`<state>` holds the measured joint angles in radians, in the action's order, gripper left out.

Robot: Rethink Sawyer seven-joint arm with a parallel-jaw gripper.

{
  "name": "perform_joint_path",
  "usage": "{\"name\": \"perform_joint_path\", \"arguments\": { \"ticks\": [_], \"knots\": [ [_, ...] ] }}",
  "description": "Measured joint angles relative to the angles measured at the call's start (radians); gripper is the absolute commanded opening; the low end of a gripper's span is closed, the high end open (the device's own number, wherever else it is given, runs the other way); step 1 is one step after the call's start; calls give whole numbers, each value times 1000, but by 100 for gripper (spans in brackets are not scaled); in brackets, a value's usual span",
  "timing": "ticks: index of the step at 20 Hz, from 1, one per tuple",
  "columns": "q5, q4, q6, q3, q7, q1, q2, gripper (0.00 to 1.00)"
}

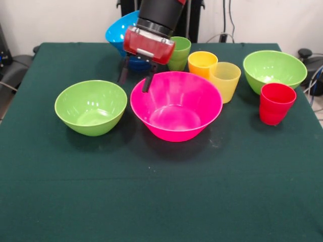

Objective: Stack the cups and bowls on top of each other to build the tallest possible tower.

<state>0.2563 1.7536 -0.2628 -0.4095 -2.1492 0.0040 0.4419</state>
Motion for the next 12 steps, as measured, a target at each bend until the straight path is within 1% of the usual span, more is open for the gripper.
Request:
{"name": "perform_joint_path", "arguments": {
  "ticks": [5,6,9,12],
  "knots": [
    [0,34,41,17,0,-47,25,100],
    [0,53,47,17,0,-54,30,100],
    [0,72,47,14,0,-50,32,100],
    [-11,117,46,10,0,-23,33,100]
  ]
}}
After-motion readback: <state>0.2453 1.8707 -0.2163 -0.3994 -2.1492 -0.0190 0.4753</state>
